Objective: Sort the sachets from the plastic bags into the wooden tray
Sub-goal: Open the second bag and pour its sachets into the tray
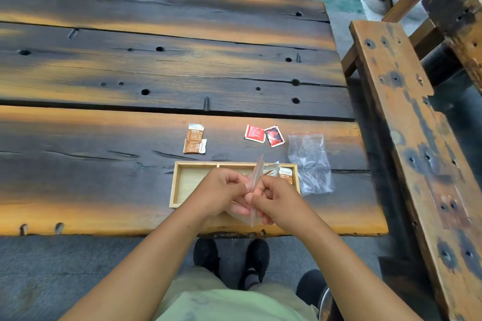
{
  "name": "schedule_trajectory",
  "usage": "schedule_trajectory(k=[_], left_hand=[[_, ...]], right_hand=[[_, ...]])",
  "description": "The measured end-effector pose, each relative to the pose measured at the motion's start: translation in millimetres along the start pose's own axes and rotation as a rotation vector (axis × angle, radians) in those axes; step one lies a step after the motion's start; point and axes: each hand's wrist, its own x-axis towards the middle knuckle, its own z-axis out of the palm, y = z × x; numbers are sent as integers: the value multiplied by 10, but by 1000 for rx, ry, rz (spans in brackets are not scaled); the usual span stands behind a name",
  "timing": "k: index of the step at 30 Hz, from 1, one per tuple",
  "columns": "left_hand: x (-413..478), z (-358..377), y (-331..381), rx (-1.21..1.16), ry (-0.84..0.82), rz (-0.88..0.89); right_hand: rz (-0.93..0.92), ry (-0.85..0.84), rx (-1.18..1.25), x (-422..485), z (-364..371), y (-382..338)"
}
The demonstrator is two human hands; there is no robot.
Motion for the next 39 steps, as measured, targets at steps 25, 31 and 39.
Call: schedule_trajectory(k=[25,31,39], left_hand=[[-41,17,4,162,2,64],[-43,0,2,74,-92,144],[-65,-58,56,-95,-208,213]], right_hand=[[19,-35,-34,101,6,-94],[-44,-80,50,78,34,-165],[-83,-198,307,76,-24,-206]])
